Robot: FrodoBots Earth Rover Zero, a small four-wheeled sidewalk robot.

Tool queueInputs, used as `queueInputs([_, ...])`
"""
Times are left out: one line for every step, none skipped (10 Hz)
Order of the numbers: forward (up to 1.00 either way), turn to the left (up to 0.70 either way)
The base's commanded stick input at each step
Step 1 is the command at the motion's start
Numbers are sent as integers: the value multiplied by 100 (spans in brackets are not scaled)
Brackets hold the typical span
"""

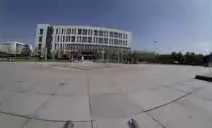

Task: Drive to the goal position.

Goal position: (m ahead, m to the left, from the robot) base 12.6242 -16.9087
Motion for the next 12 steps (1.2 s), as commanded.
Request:
queueInputs([100,-10])
queueInputs([100,0])
queueInputs([100,-11])
queueInputs([100,-30])
queueInputs([100,-40])
queueInputs([100,-40])
queueInputs([100,-40])
queueInputs([100,-40])
queueInputs([100,-40])
queueInputs([100,-40])
queueInputs([100,-14])
queueInputs([100,0])
